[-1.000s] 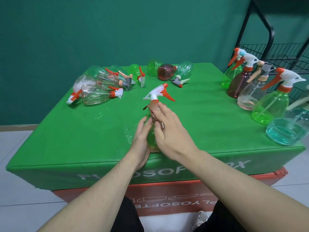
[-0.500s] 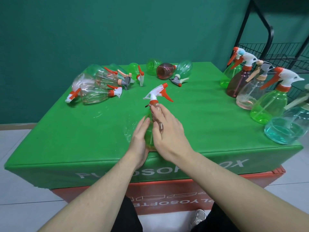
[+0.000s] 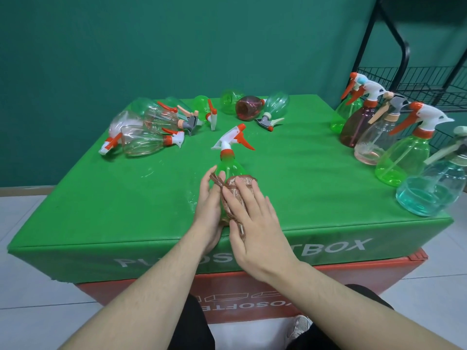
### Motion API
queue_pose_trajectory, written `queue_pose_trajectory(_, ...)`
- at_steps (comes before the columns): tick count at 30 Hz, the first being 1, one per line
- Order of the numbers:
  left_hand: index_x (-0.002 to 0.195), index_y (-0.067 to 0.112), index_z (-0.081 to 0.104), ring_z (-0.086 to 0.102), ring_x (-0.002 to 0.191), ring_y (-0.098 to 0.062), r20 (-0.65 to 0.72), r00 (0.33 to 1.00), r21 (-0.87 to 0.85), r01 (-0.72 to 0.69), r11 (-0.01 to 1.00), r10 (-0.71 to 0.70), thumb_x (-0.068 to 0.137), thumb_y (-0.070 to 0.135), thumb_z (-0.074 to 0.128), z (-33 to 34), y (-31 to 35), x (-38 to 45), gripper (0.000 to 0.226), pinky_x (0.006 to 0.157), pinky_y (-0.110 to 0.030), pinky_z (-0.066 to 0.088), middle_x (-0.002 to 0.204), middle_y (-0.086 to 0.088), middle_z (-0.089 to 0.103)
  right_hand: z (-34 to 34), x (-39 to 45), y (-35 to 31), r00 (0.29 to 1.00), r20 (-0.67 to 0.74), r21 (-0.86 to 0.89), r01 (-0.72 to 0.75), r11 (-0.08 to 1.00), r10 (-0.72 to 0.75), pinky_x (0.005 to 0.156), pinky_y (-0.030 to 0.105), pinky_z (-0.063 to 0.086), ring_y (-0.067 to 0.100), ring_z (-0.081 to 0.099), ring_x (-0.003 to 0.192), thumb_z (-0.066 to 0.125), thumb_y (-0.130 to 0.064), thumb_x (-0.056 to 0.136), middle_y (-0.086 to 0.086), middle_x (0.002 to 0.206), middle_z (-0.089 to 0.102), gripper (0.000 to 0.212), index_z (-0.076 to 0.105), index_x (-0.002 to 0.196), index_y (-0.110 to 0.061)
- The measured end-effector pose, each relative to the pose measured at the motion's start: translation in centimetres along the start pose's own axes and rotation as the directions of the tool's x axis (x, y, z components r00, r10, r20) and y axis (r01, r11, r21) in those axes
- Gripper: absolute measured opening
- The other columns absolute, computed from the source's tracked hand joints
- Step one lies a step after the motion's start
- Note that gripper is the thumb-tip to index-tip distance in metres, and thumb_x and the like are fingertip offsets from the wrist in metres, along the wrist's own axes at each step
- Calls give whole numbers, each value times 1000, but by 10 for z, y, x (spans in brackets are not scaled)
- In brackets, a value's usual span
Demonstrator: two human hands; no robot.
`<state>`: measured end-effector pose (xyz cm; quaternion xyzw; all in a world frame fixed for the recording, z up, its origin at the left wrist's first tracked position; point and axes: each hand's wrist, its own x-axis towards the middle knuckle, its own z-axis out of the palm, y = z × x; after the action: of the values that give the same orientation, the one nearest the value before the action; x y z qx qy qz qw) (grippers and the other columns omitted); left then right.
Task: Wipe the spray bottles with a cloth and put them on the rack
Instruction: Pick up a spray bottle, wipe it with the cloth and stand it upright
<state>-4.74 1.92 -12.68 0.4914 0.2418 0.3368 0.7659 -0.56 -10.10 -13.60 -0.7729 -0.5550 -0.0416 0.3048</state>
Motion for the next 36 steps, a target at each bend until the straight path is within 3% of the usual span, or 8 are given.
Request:
queue_pose_trajectory(3,144,31,50,74,106,-15,-7,1000,-10,13,1000,-14,81,50,62,-1,1,0,67,79,-28,58,117,2,76,1,-2,2,1000,-20,-5,6,1000,-6,124,56,15,18,-2,157,28,-36,99,-6,170,8,63,18,161,-34)
queue_pose_trajectory(7,140,37,52,73,108,-14,8,998,-9,59,998,-59,104,41,51,-2,-1,2,36,74,-27,59,122,4,74,2,8,4,998,-63,-21,31,999,-32,122,55,21,26,8,156,30,-34,99,2,168,18,62,27,160,-27)
queue_pose_trajectory(13,149,33,48,60,129,-10,4,997,-24,76,997,-76,106,43,49,-4,-4,7,44,69,-17,58,139,12,65,-6,46,1,993,-119,22,14,1000,-11,126,42,17,27,21,152,27,-33,96,8,162,34,62,41,154,-16)
queue_pose_trajectory(17,144,41,50,69,114,-7,20,993,-60,114,992,-113,106,45,47,-6,0,5,38,74,-41,61,135,18,66,-14,67,0,991,-31,221,-118,968,128,123,24,14,14,23,150,28,-35,99,-2,165,28,59,39,155,-24)
queue_pose_trajectory(20,145,39,49,74,106,-12,20,991,-109,132,985,-130,107,44,44,-6,1,3,39,66,-45,60,136,11,67,-17,75,-3,986,-4,271,-159,949,167,117,17,14,12,27,147,32,-32,99,-6,164,28,57,41,155,-26)
queue_pose_trajectory(28,144,40,50,74,106,-13,37,992,-123,124,985,-121,108,41,41,-10,-2,4,36,68,-41,60,133,11,69,-12,69,-5,980,-10,343,-185,921,201,116,18,17,9,30,146,33,-26,102,-7,163,31,52,41,154,-27)
queue_pose_trajectory(32,143,35,54,73,104,-4,-11,993,-89,115,989,-116,108,39,44,-6,-2,4,36,66,-26,59,134,10,68,-8,51,-2,989,6,270,-146,952,150,125,34,20,10,20,152,26,-38,98,-4,168,19,61,31,158,-29)
queue_pose_trajectory(36,137,31,54,73,90,4,-23,995,-82,95,992,-97,104,36,53,-4,0,3,33,62,-19,57,104,20,77,-4,31,0,995,13,169,-99,981,98,124,47,20,13,9,155,18,-45,96,-5,170,6,66,18,161,-32)
